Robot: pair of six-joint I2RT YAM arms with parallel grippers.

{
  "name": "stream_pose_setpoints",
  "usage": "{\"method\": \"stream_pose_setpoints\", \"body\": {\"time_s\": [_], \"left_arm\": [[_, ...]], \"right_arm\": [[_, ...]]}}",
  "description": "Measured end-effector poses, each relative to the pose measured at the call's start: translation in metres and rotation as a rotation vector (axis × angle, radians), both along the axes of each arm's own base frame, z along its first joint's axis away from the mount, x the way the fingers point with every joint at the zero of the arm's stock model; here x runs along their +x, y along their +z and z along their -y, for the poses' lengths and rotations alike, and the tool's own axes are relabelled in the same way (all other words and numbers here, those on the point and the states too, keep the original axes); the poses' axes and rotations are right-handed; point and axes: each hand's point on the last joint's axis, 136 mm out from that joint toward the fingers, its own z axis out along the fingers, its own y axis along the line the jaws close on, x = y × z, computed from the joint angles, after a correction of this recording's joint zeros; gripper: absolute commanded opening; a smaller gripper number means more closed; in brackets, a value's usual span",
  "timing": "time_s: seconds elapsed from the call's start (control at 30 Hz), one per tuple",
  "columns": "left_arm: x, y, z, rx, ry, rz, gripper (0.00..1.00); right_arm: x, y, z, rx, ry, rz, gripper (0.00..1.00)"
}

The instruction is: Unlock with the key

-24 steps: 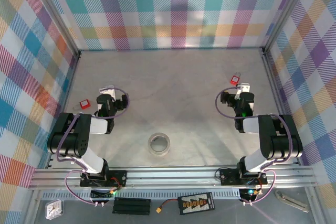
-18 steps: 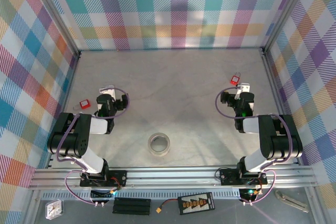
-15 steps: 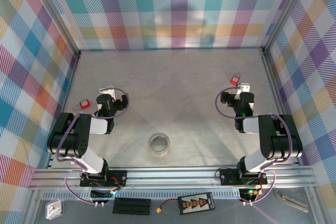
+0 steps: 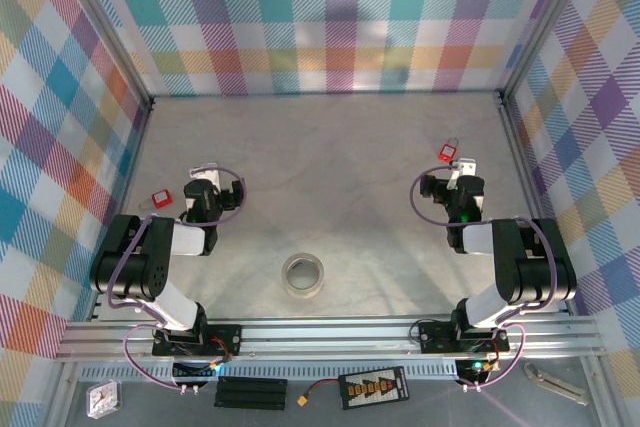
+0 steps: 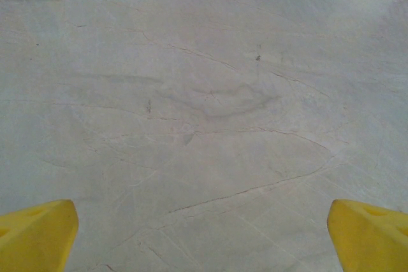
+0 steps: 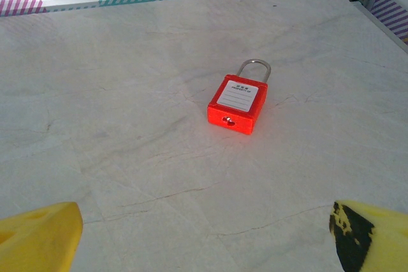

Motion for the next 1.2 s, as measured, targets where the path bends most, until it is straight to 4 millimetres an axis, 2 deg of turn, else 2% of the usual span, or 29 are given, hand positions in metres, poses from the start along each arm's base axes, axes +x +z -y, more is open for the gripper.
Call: {"method": "stream_pose_setpoints", "body": {"time_s": [0.63,0.7,0.77,0.9,0.93,1.0,1.07,1.13,1.17,1.2], "left_arm": [[-0.002,0.004,0.000,0.009,0.003,-0.001,1.00],[-0.007,0.014,0.001,0.017,0.011,-0.003,0.99],[-0.013,0.039,0.005,0.016,0.012,0.020,0.99],[-0.025,0.111,0.034,-0.037,-0.048,0.128,1.00],[-0.028,0.131,0.044,-0.067,-0.070,0.143,1.00],[-0.031,0.169,0.062,-0.129,-0.110,0.162,1.00],[-0.040,0.201,0.084,-0.198,-0.173,0.168,1.00],[-0.053,0.219,0.104,-0.265,-0.250,0.163,1.00],[-0.062,0.224,0.113,-0.297,-0.287,0.150,1.00],[-0.068,0.224,0.119,-0.321,-0.313,0.133,1.00]], "right_arm": [[0.000,0.000,0.000,-0.001,-0.003,0.000,0.99],[-0.001,0.000,0.000,-0.004,-0.004,0.003,0.99],[-0.006,0.002,-0.005,-0.014,0.006,0.018,0.99],[-0.021,0.007,-0.027,-0.061,0.050,-0.055,0.99],[-0.019,0.019,-0.033,-0.051,0.058,-0.077,0.98],[-0.010,0.062,-0.040,-0.011,0.052,-0.085,0.98],[-0.010,0.123,-0.047,0.065,0.042,-0.044,1.00],[-0.026,0.163,-0.049,0.136,0.035,-0.017,0.99],[-0.037,0.175,-0.049,0.168,0.029,-0.020,0.99],[-0.047,0.178,-0.048,0.191,0.018,-0.043,0.99]]}}
